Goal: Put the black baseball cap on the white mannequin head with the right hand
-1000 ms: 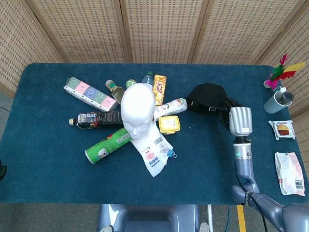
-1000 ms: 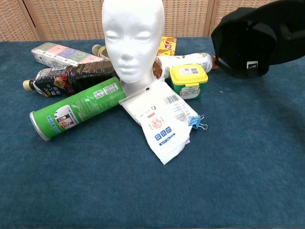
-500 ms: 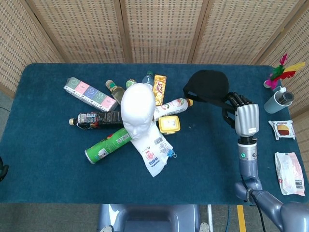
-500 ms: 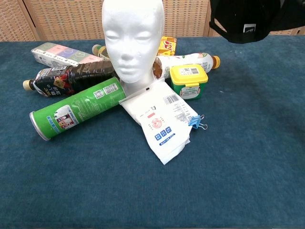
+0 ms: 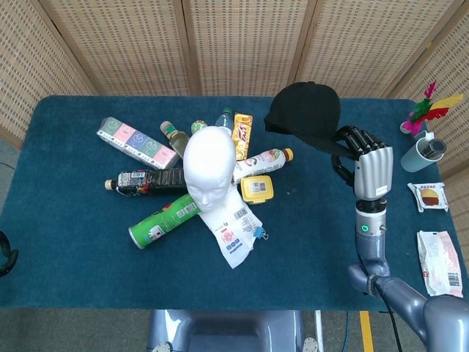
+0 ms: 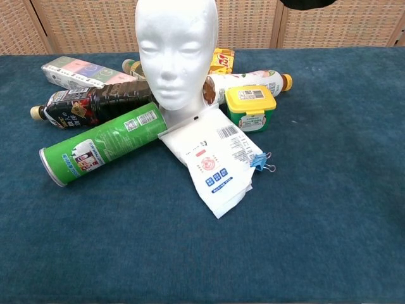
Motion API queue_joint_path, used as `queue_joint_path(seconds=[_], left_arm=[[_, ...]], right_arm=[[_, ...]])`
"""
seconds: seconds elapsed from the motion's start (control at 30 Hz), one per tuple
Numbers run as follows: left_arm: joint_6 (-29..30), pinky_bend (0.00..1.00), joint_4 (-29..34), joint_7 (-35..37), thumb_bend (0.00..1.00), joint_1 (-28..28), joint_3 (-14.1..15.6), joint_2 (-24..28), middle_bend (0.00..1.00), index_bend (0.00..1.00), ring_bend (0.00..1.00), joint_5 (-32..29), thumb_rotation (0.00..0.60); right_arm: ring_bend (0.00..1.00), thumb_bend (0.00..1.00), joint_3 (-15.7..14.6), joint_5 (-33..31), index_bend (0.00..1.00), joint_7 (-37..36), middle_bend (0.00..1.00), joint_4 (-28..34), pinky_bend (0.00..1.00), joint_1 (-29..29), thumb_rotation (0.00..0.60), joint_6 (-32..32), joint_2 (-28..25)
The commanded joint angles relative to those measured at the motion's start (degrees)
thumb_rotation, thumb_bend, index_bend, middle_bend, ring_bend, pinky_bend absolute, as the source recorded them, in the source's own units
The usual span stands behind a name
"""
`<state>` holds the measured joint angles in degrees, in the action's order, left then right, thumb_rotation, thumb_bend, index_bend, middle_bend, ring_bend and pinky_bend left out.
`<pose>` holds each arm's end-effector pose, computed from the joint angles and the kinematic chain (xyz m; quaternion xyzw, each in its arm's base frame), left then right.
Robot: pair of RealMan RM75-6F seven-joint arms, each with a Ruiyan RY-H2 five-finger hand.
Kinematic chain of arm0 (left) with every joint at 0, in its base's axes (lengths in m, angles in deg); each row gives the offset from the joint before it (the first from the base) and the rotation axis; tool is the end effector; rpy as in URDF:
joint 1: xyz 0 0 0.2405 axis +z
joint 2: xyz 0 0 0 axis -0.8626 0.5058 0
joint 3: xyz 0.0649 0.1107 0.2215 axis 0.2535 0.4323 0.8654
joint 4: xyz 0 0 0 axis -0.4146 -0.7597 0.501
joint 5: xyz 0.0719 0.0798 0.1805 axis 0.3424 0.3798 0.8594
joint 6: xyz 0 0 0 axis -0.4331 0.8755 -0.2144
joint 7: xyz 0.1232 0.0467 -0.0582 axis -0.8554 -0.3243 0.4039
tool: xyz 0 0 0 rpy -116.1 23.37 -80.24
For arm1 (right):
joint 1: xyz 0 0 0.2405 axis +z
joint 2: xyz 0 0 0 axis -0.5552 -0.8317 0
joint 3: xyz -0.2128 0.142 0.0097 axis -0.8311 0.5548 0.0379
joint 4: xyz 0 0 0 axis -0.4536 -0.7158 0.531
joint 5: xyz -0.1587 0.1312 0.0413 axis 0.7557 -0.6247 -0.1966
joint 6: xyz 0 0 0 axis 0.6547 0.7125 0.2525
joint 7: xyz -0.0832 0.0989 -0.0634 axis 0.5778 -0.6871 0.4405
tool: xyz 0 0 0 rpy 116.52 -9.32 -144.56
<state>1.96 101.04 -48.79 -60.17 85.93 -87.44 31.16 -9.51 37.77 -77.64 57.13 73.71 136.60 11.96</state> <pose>-0.3214 0.1559 0.1994 -0.5707 -0.3875 -0.3681 0.6234 -0.1739 -0.3823 0.1089 0.4691 -0.1440 0.7013 0.5171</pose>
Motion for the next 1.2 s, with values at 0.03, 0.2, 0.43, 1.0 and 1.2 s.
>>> queue_joint_path(seconds=[0.03, 0.2, 0.43, 1.0, 1.2], left_arm=[[0.03, 0.33, 0.05, -0.04, 0.34, 0.01, -0.03, 0.06, 0.52, 0.66, 0.39, -0.1, 0.6], [0.04, 0.33, -0.23, 0.24, 0.34, 0.13, 0.03, 0.06, 0.52, 0.66, 0.39, -0.32, 0.6], [-0.31, 0.33, -1.42, 1.33, 0.34, 0.22, 0.17, -0.48, 0.52, 0.66, 0.39, -0.65, 0.6], [-0.86, 0.33, -4.52, 4.52, 0.34, -0.02, 0.14, -1.86, 0.52, 0.66, 0.39, -0.62, 0.6], [-0.83, 0.33, -5.47, 5.28, 0.34, 0.22, 0.18, -2.22, 0.52, 0.66, 0.39, -0.95, 0.6]], right_arm=[[0.56, 1.0, 0.24, 0.68, 0.6, 0.99, 0.47, 1.16, 0.72, 1.28, 0.6, 0.16, -0.22], [0.57, 1.0, -0.09, 1.78, 0.6, 3.63, 0.48, 2.3, 0.72, 3.64, 0.6, -1.07, -0.44], [0.57, 1.0, -0.54, 2.25, 0.6, 7.48, 0.48, 3.71, 0.71, 6.12, 0.6, -3.78, -0.88], [0.57, 1.0, -0.53, 0.68, 0.61, 20.38, 0.49, 8.12, 0.71, 9.77, 0.6, -10.31, -3.32], [0.57, 1.0, -0.1, -0.19, 0.61, 22.77, 0.49, 8.35, 0.71, 11.53, 0.6, -12.75, -3.15]])
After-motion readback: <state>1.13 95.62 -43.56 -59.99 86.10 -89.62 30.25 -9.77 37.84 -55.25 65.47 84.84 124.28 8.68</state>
